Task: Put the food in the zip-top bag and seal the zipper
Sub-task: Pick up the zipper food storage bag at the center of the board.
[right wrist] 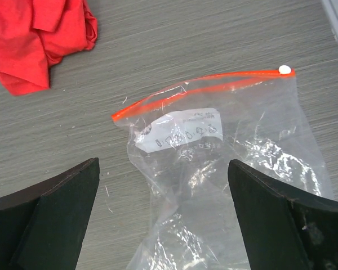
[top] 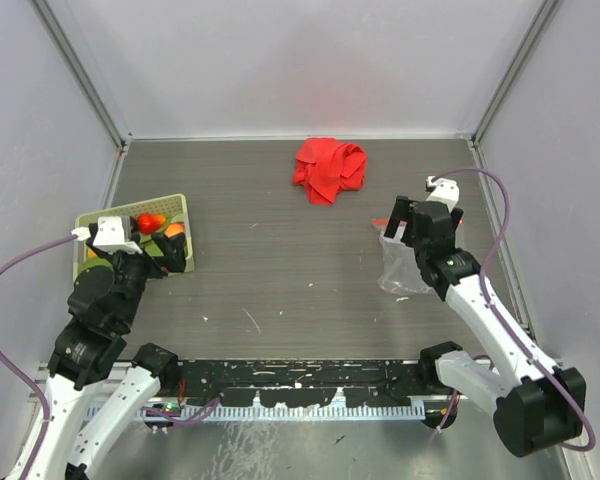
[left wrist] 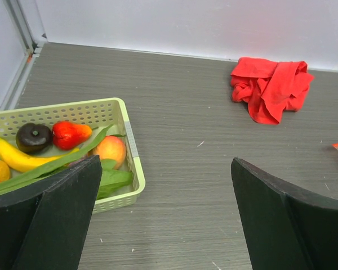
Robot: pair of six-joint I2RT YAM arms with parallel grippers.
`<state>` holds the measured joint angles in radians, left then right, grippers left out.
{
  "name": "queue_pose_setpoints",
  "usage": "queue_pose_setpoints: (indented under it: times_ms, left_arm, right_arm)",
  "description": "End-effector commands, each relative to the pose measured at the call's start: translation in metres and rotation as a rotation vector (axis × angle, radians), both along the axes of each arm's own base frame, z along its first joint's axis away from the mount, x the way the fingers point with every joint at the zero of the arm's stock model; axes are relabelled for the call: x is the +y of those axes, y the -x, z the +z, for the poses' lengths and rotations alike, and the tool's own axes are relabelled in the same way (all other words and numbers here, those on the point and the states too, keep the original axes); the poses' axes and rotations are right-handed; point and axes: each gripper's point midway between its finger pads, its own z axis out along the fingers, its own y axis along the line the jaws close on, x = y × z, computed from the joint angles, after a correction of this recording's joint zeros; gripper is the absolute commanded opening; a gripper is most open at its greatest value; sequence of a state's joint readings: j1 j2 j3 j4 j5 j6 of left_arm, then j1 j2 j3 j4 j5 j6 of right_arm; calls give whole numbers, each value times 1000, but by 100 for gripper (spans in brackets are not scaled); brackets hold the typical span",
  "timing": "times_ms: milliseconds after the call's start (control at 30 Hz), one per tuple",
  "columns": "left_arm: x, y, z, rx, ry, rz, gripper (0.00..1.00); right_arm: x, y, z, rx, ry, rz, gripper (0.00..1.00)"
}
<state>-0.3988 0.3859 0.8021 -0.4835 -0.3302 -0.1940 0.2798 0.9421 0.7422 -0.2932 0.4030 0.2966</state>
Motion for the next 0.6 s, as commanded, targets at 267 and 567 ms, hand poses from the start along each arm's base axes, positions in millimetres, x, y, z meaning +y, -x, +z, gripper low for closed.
queue_pose_setpoints:
  times_ms: [267, 567]
  left_arm:
    - [-10, -2, 10, -25, 20, -47, 98]
    - [-11, -3, 9, -23, 20, -54, 98]
  right_arm:
    - [3, -57, -42, 23, -82, -191, 100]
    - [6, -85, -75, 52, -111, -276, 97]
